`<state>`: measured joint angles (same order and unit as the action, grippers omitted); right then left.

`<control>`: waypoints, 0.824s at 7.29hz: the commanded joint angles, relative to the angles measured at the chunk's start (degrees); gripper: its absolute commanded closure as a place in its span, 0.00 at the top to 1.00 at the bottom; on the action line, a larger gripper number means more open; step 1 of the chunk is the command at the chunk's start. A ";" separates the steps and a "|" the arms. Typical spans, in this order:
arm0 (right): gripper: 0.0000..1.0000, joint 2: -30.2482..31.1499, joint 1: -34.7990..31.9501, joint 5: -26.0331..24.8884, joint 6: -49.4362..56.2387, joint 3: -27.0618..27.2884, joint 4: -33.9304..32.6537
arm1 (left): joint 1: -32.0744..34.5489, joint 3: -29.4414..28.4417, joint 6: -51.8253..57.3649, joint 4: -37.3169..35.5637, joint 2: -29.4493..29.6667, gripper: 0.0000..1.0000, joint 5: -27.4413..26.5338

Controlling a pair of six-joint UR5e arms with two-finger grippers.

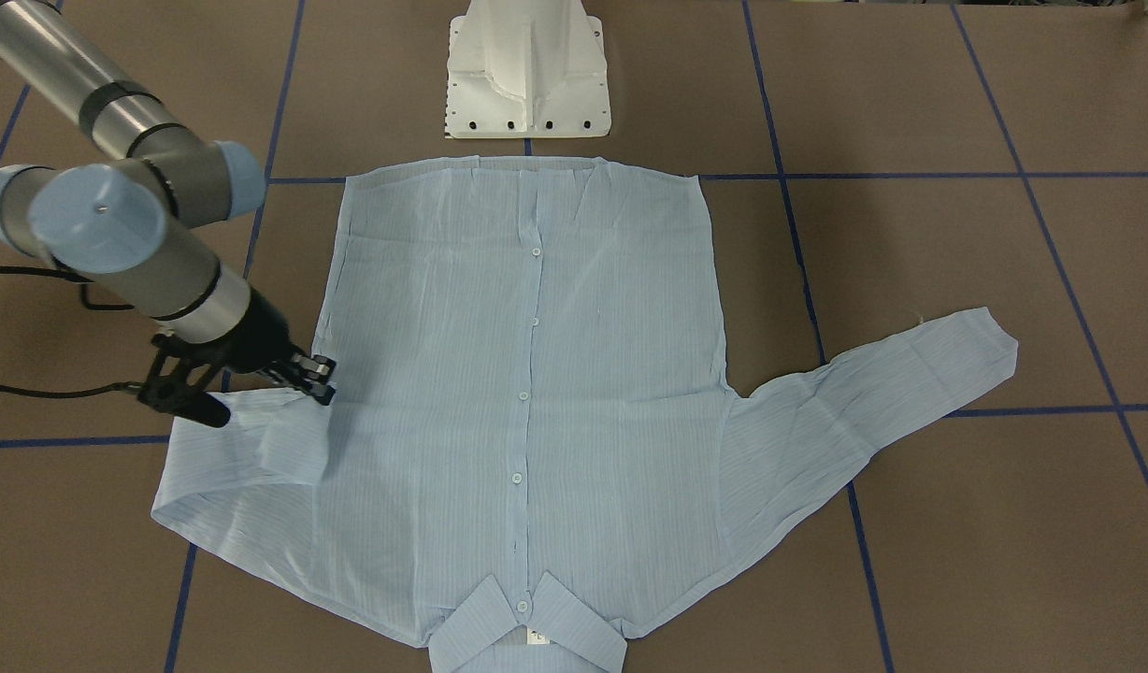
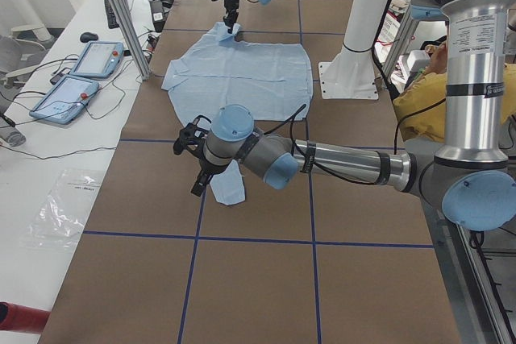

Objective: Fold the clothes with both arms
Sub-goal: 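Carry the sleeve with the right gripper across the shirt toward the collar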

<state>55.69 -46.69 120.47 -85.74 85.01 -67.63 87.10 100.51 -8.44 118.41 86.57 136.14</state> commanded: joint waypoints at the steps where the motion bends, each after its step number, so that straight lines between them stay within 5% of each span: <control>1: 0.00 -15.04 5.98 -7.52 -5.92 -9.72 -4.79 | 0.00 0.12 0.00 -0.02 0.00 0.99 0.00; 6: 0.00 -23.61 8.46 -10.60 -9.09 -19.34 -0.68 | 0.00 0.13 -0.26 -0.02 0.00 1.00 0.00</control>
<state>33.29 -38.61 110.35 -94.23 67.61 -70.13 87.10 100.68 -8.62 118.43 86.57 136.14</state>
